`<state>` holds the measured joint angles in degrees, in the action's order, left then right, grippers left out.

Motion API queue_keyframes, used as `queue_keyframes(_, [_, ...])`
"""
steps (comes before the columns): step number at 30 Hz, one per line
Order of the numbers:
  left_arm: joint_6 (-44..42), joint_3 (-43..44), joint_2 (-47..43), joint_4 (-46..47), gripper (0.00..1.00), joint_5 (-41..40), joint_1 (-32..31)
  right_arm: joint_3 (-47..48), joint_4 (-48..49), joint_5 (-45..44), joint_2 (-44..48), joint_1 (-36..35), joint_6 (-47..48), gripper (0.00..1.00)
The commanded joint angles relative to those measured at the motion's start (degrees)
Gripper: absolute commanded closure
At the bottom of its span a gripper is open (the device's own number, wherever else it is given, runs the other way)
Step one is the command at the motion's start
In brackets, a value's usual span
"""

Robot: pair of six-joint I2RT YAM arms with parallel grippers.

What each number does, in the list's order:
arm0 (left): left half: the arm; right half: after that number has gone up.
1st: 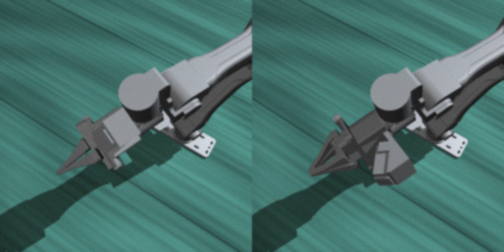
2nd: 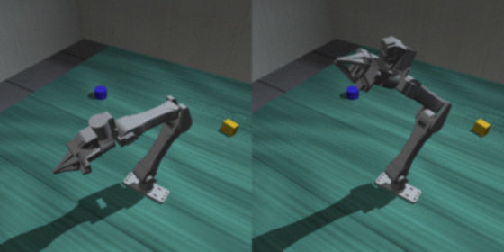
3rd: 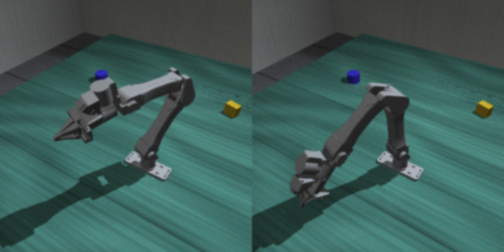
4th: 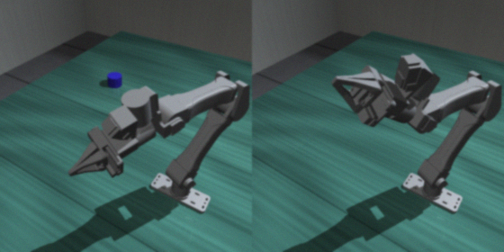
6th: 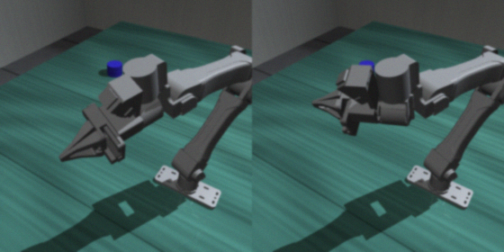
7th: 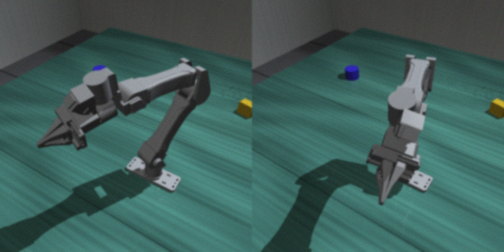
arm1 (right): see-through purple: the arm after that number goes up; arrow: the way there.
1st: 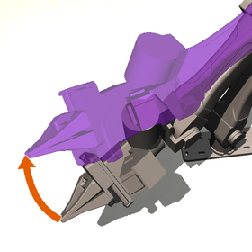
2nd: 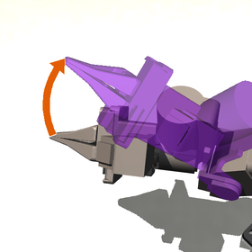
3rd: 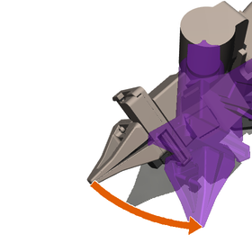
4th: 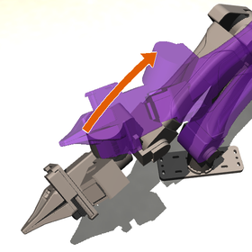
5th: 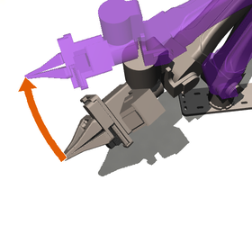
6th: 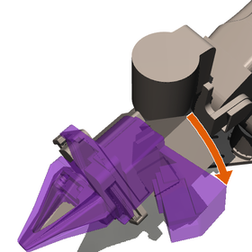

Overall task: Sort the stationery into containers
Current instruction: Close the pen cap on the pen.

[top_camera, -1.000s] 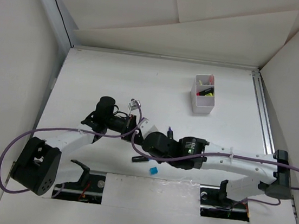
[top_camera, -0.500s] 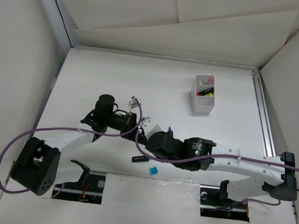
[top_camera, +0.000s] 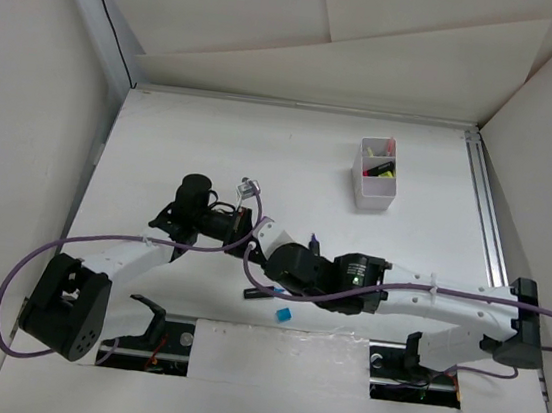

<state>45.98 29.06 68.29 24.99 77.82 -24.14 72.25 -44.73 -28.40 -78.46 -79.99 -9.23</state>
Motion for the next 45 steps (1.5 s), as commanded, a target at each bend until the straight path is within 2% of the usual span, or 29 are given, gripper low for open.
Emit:
queue_keyframes(1, [-1.33, 0.74, -0.62, 0.76, 0.92, -0.13, -1.96, 5.35, 20.74, -0.25, -1.61, -0.61, 1.06, 0.85])
queue_keyframes(9, [-1.33, 0.74, -0.09, 0.76, 0.93, -0.13, -1.96, 6.68, 22.75, -1.21, -3.02, -0.61, 2.12, 0.86])
queue_keyframes(16, [-0.81, 0.21, -0.09, 1.29, 0.93, -0.13, -1.96, 4.57, 30.65, -1.57, 2.16, -0.61, 3.78, 0.86])
queue_keyframes(37, [-0.80, -0.32, -0.09, 1.81, 0.97, -0.13, -1.96, 8.61, 35.85, -3.49, -4.69, -0.61, 7.21, 0.88])
queue_keyframes(38, [-0.28, -0.32, -0.09, 2.34, 0.97, -0.13, -1.96, 8.61, 35.85, -3.50, -4.69, -0.61, 7.21, 0.84])
queue_keyframes(39, [-0.27, -0.32, -0.09, 2.34, 0.98, -0.13, -1.96, 7.92, 35.85, -3.50, -4.17, -0.61, 7.21, 0.72])
queue_keyframes(42, [3.23, -0.32, -0.09, 6.46, 0.98, -0.65, -1.96, 6.33, 35.24, -3.50, -2.23, -0.61, 5.99, 0.48])
queue_keyframes(45, [4.30, -0.32, -0.09, 8.57, 0.99, -1.27, -1.96, 5.10, 32.88, -4.03, -0.57, -0.61, 4.32, 0.41])
